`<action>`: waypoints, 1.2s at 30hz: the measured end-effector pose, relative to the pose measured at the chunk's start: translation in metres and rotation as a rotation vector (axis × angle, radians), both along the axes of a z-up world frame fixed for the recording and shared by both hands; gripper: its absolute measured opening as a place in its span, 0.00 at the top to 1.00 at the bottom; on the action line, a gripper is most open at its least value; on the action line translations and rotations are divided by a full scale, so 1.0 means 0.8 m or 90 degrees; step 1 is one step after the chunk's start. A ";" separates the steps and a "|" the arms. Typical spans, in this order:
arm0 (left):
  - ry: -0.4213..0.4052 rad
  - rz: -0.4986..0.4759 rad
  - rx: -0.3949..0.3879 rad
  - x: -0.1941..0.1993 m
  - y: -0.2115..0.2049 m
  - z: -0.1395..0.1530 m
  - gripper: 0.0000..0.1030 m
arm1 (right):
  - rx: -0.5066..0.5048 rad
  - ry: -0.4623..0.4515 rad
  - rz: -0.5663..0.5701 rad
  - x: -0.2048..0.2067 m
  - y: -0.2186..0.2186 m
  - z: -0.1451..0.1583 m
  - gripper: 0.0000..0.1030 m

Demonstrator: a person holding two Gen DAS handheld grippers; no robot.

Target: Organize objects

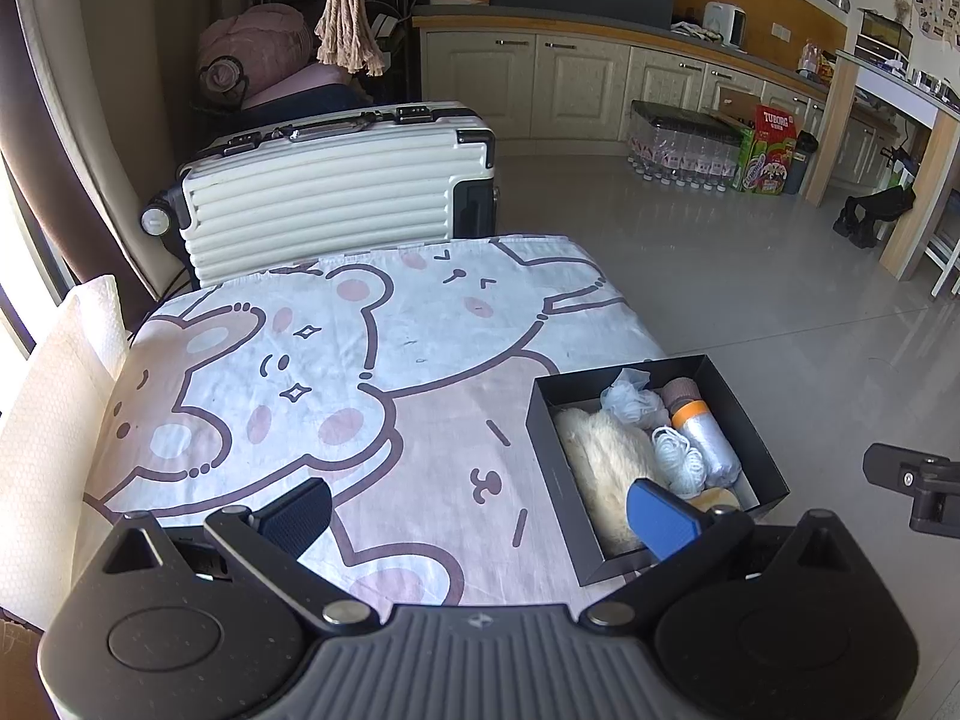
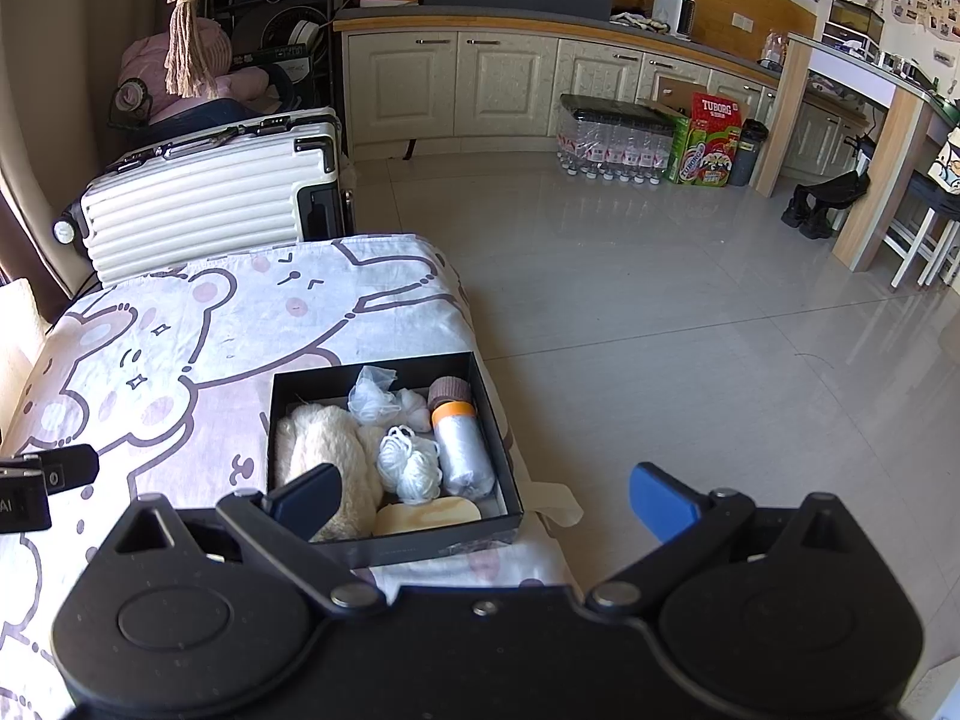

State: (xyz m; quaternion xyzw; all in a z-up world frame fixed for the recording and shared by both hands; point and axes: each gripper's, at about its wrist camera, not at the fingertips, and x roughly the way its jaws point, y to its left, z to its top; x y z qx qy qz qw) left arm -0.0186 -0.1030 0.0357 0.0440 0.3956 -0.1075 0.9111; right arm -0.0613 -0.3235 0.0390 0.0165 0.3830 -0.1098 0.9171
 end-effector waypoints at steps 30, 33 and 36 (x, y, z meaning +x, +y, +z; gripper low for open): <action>0.003 -0.002 0.004 -0.004 -0.002 -0.007 0.00 | 0.000 0.000 0.000 -0.001 0.000 0.001 0.00; 0.004 -0.003 0.005 -0.004 -0.002 -0.006 0.00 | 0.000 0.001 0.000 -0.001 0.000 0.001 0.00; 0.005 -0.003 0.005 -0.003 -0.001 -0.006 0.00 | 0.000 0.001 0.000 -0.001 0.001 0.000 0.00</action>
